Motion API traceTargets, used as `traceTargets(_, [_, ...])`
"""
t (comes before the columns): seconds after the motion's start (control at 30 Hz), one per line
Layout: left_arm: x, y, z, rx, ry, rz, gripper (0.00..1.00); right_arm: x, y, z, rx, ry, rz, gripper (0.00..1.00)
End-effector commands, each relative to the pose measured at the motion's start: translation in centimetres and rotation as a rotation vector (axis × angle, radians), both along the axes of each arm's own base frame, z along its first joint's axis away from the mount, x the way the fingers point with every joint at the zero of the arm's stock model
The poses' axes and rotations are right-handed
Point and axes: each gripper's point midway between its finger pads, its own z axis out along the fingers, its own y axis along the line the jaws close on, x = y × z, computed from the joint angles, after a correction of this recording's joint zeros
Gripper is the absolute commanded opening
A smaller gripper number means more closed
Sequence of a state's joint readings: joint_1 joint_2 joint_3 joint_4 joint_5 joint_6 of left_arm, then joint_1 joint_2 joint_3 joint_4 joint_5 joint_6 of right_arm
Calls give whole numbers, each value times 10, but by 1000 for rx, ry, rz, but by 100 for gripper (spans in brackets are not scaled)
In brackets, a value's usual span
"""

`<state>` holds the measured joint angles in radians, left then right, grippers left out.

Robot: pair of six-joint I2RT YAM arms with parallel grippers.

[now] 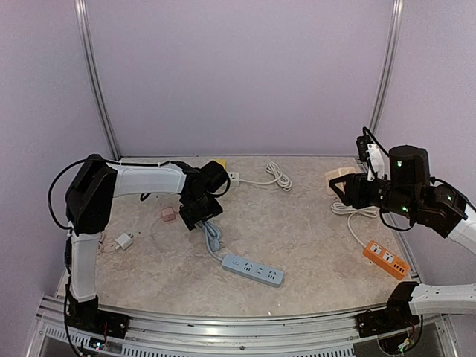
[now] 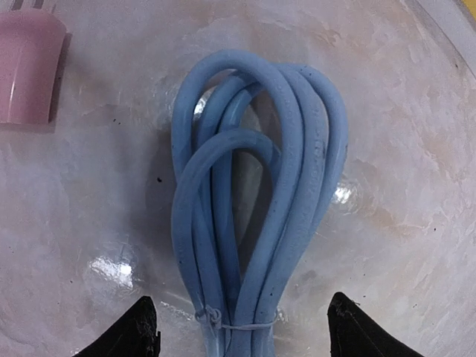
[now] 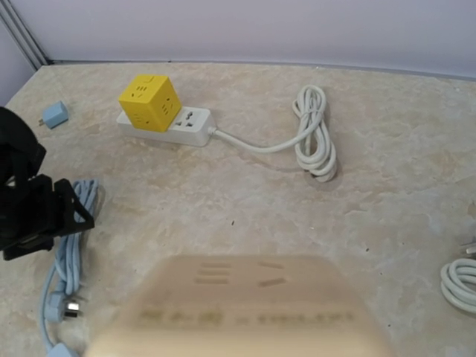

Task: Insert the plug
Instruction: Move the socket to the center of the board.

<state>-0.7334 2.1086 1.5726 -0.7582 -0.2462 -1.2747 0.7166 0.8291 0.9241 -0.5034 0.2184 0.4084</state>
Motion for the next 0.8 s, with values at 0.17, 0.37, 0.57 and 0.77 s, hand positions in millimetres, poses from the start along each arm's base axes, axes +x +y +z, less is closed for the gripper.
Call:
traceTargets(0.17, [11, -16, -24, -10, 32, -62, 40, 2, -2, 23, 23, -46, -4, 0])
traceTargets(0.37, [42, -47, -12, -39, -46, -194, 24, 2, -6, 26, 18, -57, -17, 0])
traceTargets(0.57, [66, -103, 1, -120, -130, -406, 20, 2, -8, 30, 14, -67, -23, 0])
traceTargets(0.77, [75, -151, 7, -170, -202, -586, 18, 1, -14, 36, 3, -78, -43, 0])
